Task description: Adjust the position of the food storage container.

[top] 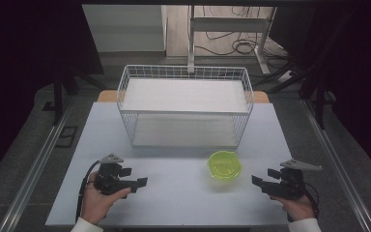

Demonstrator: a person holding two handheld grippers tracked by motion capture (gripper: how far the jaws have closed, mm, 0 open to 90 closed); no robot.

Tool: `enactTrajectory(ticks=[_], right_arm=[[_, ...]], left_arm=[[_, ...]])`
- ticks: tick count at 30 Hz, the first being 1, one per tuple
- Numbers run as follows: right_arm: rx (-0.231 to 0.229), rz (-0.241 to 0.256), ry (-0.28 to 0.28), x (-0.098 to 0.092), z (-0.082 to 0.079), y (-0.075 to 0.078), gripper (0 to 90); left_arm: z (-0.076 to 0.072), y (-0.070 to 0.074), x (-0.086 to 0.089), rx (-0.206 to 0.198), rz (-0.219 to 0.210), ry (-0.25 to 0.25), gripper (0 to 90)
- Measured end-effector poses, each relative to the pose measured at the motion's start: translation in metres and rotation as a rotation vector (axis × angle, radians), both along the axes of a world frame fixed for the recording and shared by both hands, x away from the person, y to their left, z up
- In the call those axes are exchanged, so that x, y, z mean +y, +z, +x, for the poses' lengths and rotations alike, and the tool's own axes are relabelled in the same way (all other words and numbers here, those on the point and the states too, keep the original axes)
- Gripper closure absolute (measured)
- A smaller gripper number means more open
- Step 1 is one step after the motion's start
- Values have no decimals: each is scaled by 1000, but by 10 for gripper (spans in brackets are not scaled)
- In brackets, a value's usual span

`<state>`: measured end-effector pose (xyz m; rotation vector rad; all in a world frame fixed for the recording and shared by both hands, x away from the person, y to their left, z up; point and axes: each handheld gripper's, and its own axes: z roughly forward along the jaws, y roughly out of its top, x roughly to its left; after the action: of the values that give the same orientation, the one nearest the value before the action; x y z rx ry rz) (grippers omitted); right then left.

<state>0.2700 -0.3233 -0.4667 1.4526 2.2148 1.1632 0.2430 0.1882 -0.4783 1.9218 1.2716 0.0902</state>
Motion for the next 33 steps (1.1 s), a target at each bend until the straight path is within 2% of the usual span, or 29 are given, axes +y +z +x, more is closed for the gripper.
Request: enactTrajectory(ticks=[10, 13, 25, 30, 33], right_arm=[[12, 11, 1, -1, -1, 0, 261], [27, 13, 13, -1, -1, 1, 290], [45, 5, 7, -1, 4, 7, 346], [59, 11, 9, -3, 10, 13, 418], [89, 6, 8, -2, 15, 16, 458]], left_arm=[[2, -4, 1, 6, 4, -8, 213], [2, -4, 2, 11, -16, -7, 214], [4, -5, 3, 11, 1, -3, 218], [4, -6, 4, 15, 0, 0, 219], [4, -6, 5, 16, -1, -2, 219]])
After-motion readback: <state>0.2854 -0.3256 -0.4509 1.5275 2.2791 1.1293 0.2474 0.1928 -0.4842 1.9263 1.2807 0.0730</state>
